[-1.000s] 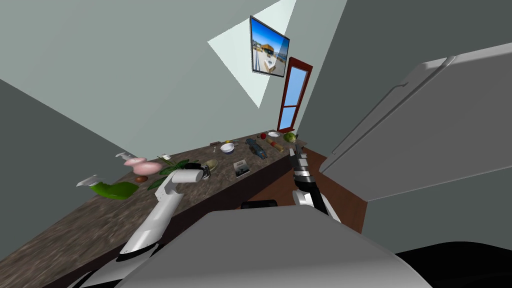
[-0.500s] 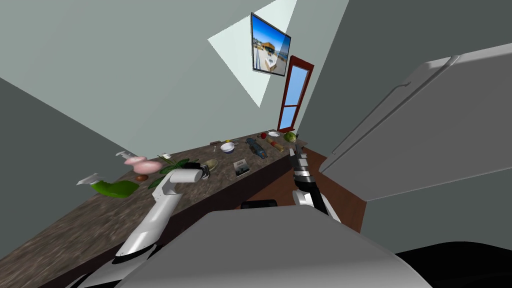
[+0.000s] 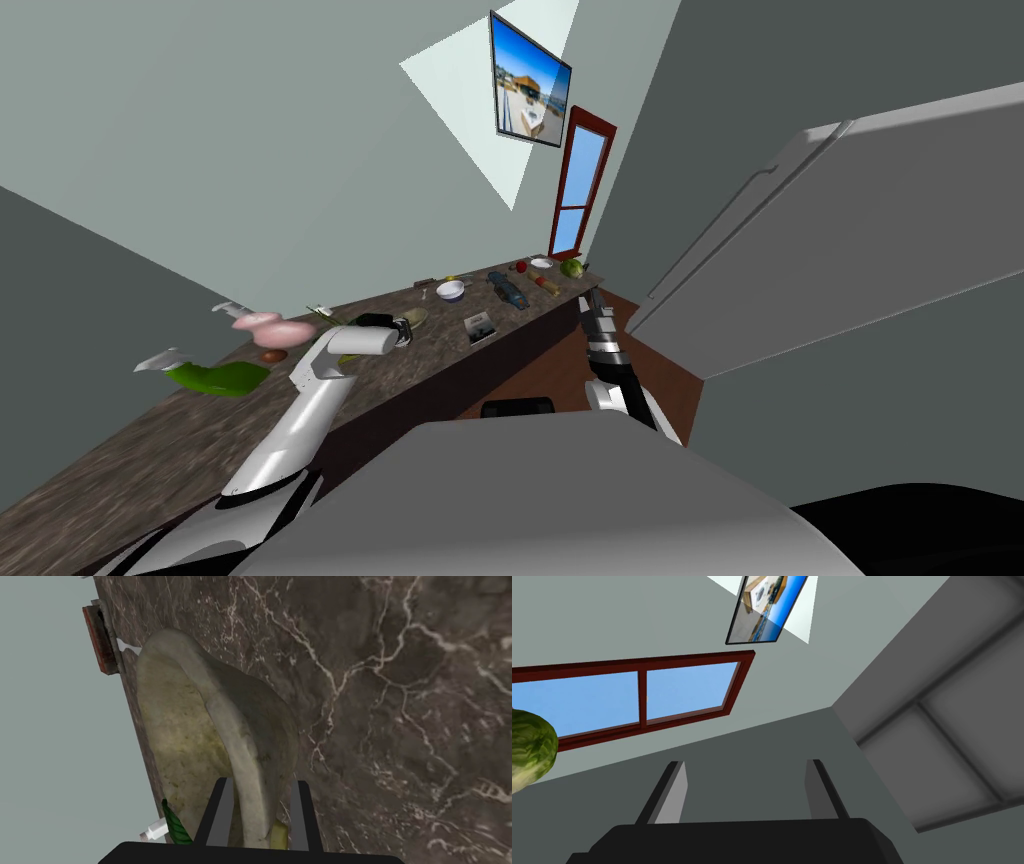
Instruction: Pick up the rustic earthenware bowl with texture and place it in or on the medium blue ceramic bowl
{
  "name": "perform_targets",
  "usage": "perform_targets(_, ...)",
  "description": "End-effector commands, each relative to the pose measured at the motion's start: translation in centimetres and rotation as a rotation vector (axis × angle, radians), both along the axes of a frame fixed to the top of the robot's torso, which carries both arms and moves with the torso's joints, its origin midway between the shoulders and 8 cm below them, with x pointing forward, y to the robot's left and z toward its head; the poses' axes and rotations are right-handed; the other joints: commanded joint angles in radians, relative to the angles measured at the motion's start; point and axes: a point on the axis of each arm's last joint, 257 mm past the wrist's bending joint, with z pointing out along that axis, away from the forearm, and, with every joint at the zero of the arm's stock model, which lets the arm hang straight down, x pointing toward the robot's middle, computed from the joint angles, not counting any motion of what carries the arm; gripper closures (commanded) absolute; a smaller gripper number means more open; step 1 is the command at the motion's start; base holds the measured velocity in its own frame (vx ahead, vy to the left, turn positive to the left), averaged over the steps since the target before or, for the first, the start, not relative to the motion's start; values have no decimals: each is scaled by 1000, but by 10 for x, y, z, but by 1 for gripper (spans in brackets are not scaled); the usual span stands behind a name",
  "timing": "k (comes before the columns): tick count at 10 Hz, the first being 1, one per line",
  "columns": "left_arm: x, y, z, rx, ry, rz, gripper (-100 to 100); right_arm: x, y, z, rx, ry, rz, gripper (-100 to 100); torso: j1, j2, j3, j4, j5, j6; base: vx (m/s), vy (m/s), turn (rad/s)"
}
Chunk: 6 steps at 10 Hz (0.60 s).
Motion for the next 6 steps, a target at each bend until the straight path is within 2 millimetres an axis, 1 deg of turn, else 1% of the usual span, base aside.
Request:
perform_targets(1, 8, 10, 19, 41, -15, 2, 100, 0, 0, 0, 0, 0, 0, 0, 0, 0, 0, 0, 0, 0, -167, 43, -114)
perform_targets(6, 22, 36, 71, 166, -49, 15, 100, 0, 0, 0, 0, 0, 0, 0, -2, -3, 0, 1, -3, 2, -120, 44, -115)
